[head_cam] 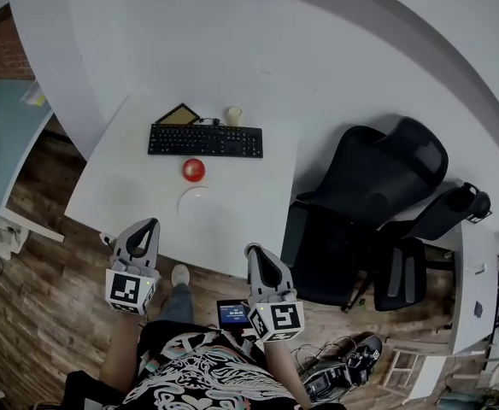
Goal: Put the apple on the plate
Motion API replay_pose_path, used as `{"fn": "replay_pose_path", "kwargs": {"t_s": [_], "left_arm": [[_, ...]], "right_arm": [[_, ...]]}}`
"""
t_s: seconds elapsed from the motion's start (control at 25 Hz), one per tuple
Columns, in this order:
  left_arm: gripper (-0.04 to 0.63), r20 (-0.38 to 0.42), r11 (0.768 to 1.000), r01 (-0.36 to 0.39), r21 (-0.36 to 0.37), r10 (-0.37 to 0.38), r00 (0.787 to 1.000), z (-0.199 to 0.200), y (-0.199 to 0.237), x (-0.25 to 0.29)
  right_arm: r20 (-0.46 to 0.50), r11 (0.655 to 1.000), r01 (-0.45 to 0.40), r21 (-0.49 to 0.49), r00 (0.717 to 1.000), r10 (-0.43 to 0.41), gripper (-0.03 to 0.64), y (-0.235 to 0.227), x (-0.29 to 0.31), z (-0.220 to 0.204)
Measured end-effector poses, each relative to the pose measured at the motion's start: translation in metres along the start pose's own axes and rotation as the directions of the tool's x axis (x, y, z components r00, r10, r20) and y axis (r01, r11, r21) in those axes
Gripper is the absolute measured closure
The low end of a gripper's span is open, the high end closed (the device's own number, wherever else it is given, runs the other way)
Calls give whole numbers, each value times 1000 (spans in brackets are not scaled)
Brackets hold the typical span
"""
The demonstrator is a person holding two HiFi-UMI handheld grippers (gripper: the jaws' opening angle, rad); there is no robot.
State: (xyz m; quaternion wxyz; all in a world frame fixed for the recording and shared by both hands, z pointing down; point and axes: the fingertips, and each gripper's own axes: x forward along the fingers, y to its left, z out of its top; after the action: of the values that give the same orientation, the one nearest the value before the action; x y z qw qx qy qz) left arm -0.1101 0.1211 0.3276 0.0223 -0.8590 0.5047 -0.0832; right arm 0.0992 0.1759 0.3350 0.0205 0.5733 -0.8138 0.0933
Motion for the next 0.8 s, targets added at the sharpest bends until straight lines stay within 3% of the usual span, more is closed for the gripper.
{"fn": "replay_pose_path", "kwargs": {"t_s": [0.4,0.8], "left_arm": [[580,-23,998,62,-8,-62,998,3,54,79],[580,-33,992,123,17,-122,992,-1,104,134]], "right_arm": [[-6,998,59,-11,998,-59,586,-18,80,32],[-19,999,44,-25,999,-44,586,-7,166,39]]}}
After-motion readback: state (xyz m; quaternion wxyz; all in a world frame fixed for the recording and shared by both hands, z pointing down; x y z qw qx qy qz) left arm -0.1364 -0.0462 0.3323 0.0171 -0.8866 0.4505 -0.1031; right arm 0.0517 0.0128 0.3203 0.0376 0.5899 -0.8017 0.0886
